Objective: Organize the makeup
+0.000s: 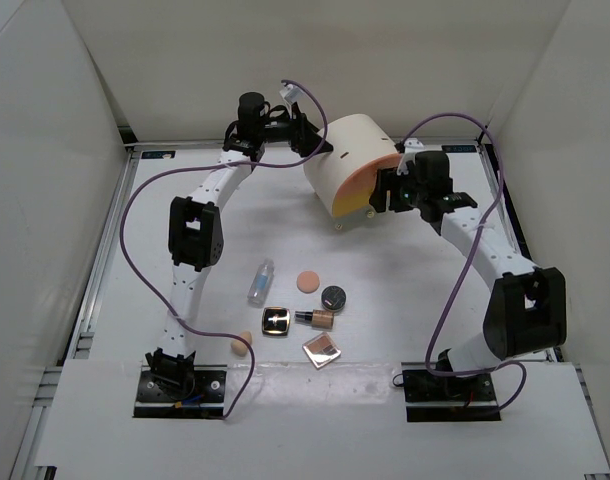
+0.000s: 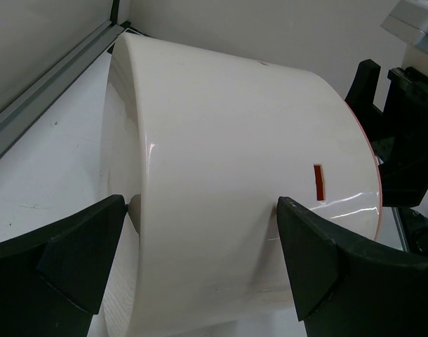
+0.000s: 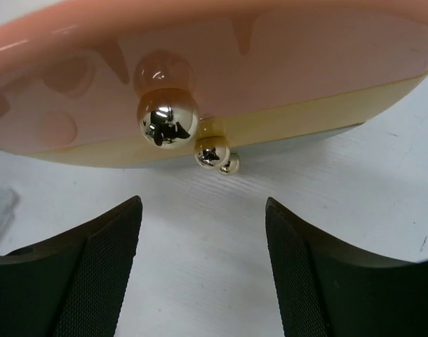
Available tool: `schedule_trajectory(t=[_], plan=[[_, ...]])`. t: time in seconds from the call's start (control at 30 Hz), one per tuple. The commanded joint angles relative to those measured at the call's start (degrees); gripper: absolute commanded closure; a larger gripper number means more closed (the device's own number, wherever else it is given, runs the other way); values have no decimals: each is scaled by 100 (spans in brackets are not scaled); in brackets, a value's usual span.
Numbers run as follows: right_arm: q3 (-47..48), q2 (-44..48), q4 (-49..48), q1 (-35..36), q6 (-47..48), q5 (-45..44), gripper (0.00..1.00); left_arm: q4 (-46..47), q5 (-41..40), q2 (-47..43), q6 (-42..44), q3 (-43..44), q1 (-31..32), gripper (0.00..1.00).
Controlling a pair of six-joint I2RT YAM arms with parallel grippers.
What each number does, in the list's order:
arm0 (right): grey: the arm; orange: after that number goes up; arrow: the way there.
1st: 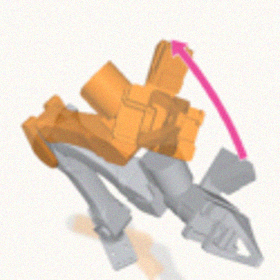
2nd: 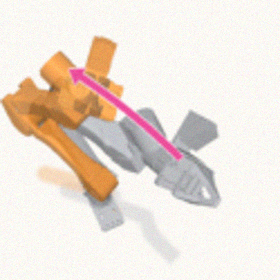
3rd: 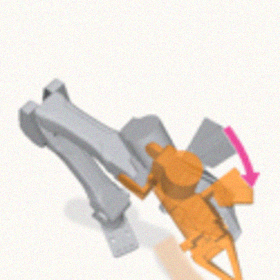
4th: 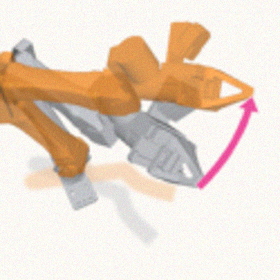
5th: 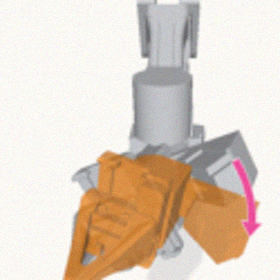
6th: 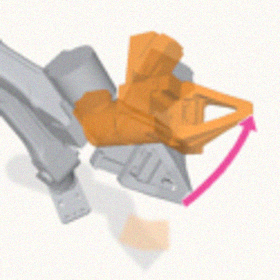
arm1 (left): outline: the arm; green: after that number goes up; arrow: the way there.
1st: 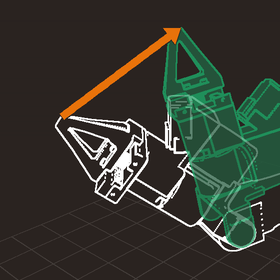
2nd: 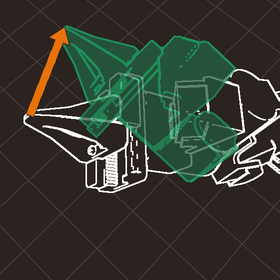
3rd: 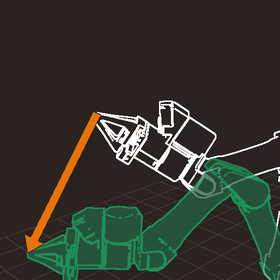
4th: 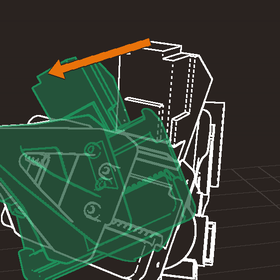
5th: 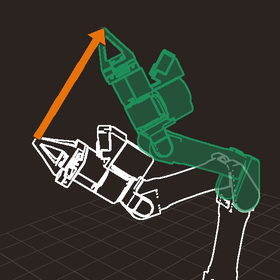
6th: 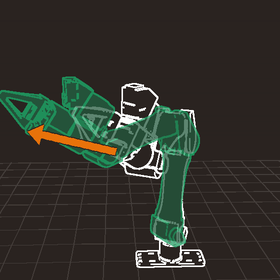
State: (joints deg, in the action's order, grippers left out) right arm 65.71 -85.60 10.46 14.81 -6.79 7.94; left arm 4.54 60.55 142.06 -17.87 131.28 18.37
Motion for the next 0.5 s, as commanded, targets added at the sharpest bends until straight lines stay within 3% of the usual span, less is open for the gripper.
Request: schedule_trajectory(t=[0.0,0.1,0.23,0.47], plan=[[3,18,78,13,537,242,27,-286,-184,-214,117,-50,53,2],[-67,-88,-105,-4,608,137,27,-278,-202,-214,64,-50,61,2],[73,-334,-500,-4,810,286,35,-304,-255,-214,73,-68,61,2],[522,-984,-835,-4,811,594,36,-410,-360,-231,152,-68,44,2]])
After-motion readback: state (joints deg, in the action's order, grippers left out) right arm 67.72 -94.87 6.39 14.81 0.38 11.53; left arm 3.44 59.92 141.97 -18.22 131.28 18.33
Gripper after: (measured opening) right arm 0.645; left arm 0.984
